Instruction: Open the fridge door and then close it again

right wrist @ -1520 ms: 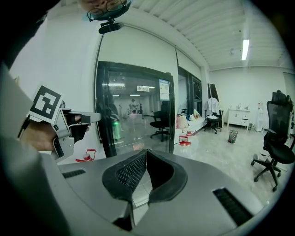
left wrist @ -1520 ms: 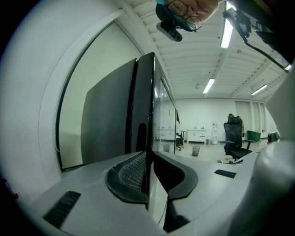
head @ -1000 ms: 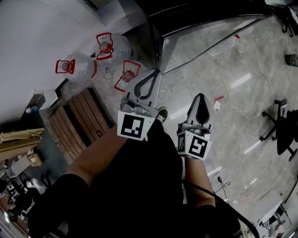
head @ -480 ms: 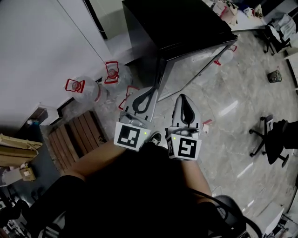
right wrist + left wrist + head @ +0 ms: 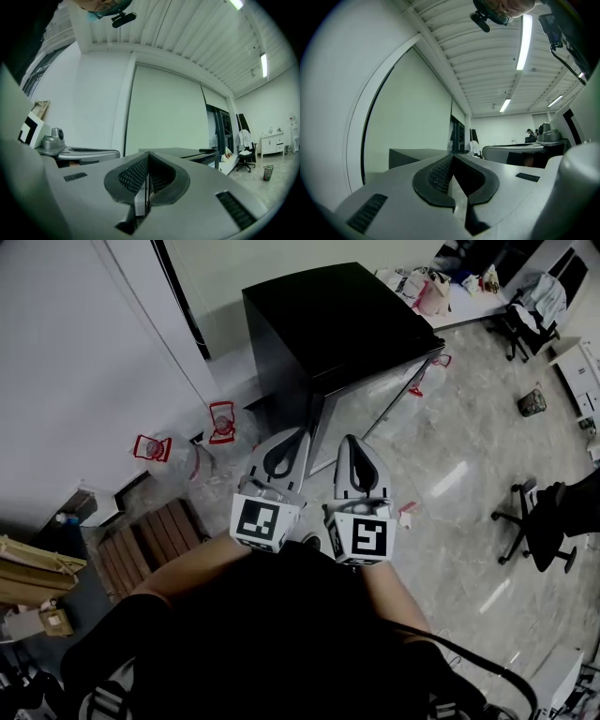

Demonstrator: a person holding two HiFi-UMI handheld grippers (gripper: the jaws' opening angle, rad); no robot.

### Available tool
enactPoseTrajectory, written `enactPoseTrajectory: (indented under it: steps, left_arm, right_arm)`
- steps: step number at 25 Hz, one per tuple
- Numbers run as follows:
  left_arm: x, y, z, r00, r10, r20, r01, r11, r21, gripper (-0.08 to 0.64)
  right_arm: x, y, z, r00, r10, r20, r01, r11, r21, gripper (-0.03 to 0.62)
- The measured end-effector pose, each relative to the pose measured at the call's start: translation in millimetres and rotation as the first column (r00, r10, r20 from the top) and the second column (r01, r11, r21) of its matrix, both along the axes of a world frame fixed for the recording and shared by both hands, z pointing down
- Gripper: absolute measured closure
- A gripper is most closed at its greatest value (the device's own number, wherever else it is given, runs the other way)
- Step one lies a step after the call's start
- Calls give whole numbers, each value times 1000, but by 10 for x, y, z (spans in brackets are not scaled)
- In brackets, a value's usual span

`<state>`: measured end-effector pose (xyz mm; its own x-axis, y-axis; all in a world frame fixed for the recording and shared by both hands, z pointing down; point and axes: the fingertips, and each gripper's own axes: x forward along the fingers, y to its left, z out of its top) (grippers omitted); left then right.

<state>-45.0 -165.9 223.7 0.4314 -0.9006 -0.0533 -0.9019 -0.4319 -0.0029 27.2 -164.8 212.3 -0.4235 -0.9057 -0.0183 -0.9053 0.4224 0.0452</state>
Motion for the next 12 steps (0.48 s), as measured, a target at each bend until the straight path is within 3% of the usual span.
enactPoseTrajectory:
  steps: [6, 12]
  left_arm:
    - [5, -72, -83, 1000, 5, -4, -5, 1000, 12, 554]
    - [-6, -131, -84, 1000, -4, -12, 4, 1000, 10, 554]
  right_arm:
    - [-69, -71, -58, 1000, 8, -10, -8, 1000, -4, 577]
    - [-108, -106, -94, 1000, -23, 4, 22, 999, 48, 577]
